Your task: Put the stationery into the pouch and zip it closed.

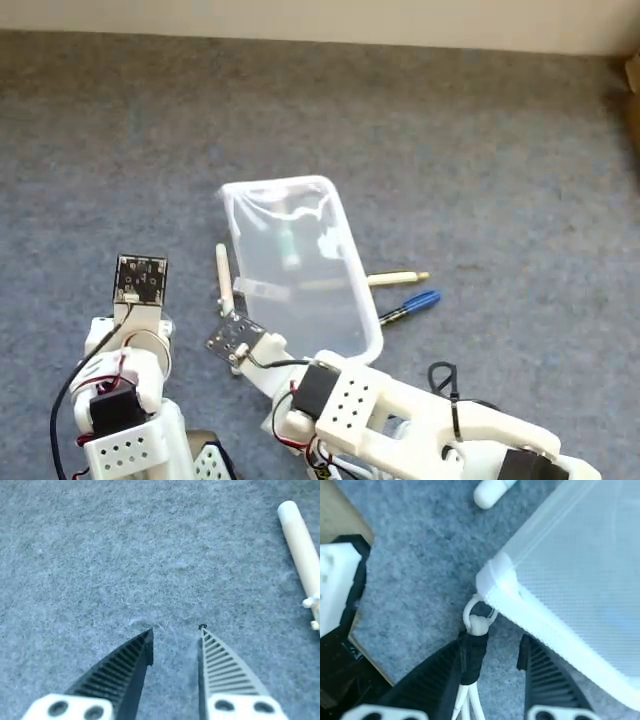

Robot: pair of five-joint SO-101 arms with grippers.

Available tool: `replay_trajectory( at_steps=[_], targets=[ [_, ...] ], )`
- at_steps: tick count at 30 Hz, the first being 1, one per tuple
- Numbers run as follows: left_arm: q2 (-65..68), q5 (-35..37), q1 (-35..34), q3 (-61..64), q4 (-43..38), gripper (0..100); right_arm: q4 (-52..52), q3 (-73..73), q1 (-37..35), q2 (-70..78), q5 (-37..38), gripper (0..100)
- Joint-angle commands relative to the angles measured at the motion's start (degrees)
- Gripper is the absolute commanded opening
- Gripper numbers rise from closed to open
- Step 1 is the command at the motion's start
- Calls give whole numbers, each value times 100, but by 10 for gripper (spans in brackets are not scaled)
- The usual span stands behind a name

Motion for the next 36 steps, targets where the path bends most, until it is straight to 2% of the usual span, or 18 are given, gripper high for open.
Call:
replay_trajectory(
  at_steps=[1,7,13,17,26,32,36],
  targets=[
    [-84,62,-57,110,-26,150,-92,-48,-57,-22,-62,163],
    [-84,62,-57,110,-26,150,-101,-277,40,-13,-62,163],
    [-84,62,-57,110,-26,150,-690,-259,822,31,-18,163],
    [-84,62,-57,110,-26,150,-734,-374,1288,-22,-9,163],
    [-84,62,-57,110,-26,150,-743,-1042,1798,40,642,163],
    [-84,62,-66,110,-26,150,-655,-1103,1789,-31,633,163],
    [-84,62,-198,110,-26,150,13,-1305,1490,-31,615,163]
  ],
)
